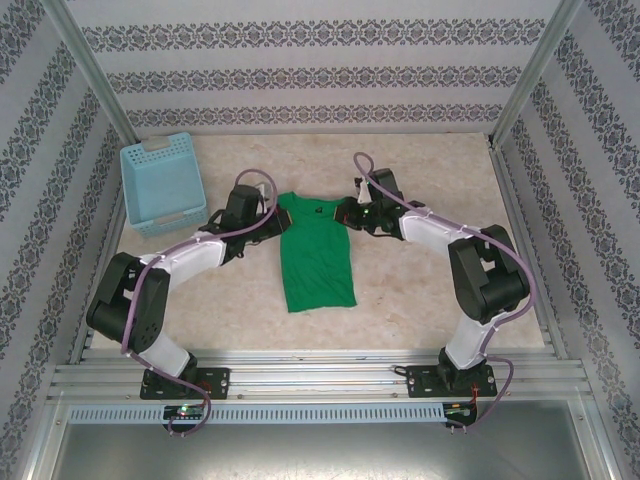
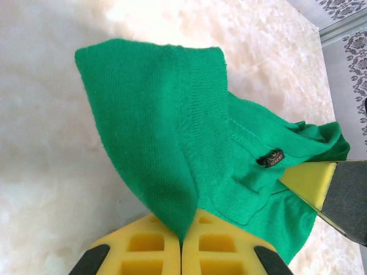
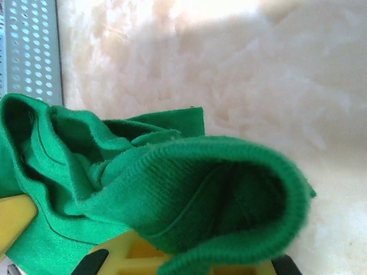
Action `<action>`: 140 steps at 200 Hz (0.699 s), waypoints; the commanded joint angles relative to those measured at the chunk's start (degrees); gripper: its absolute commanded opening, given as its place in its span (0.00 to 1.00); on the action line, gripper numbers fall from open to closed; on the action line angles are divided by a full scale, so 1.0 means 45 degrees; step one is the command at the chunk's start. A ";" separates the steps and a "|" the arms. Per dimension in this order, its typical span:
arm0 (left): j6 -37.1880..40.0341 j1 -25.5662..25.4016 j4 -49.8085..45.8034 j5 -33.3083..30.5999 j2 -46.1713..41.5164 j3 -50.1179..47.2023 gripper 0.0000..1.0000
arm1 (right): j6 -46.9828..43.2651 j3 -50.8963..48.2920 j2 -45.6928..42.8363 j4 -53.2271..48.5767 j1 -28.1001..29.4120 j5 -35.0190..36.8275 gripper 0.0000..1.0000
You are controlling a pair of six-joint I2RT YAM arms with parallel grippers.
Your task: Fold the inside-out t-shirt
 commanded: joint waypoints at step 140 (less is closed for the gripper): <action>0.1289 -0.2473 0.2539 0.0310 -0.3990 -0.5035 0.00 | -0.1250 -0.2910 -0.3219 0.0871 0.1221 0.0054 0.00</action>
